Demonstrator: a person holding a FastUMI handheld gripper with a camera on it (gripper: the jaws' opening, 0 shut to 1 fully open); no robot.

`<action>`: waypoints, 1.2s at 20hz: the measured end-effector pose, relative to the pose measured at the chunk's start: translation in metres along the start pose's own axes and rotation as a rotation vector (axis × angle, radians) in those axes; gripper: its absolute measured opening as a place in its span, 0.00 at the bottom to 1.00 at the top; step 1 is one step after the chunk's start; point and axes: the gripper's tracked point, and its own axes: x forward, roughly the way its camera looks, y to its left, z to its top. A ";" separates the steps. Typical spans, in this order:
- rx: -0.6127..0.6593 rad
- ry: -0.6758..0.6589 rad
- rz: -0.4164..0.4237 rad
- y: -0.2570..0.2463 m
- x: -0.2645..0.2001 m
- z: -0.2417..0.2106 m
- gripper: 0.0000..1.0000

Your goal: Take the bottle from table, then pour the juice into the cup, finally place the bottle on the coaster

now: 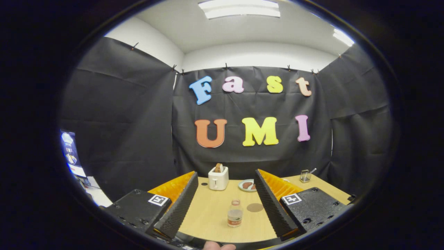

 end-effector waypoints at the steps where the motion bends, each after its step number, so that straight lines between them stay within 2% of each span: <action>1: 0.001 0.000 0.002 0.000 0.000 0.001 1.00; 13: -0.012 0.013 0.006 0.004 -0.001 -0.006 1.00; 19: -0.050 0.027 0.002 0.003 0.001 -0.022 1.00; 24: -0.045 0.042 0.011 0.003 0.006 -0.060 1.00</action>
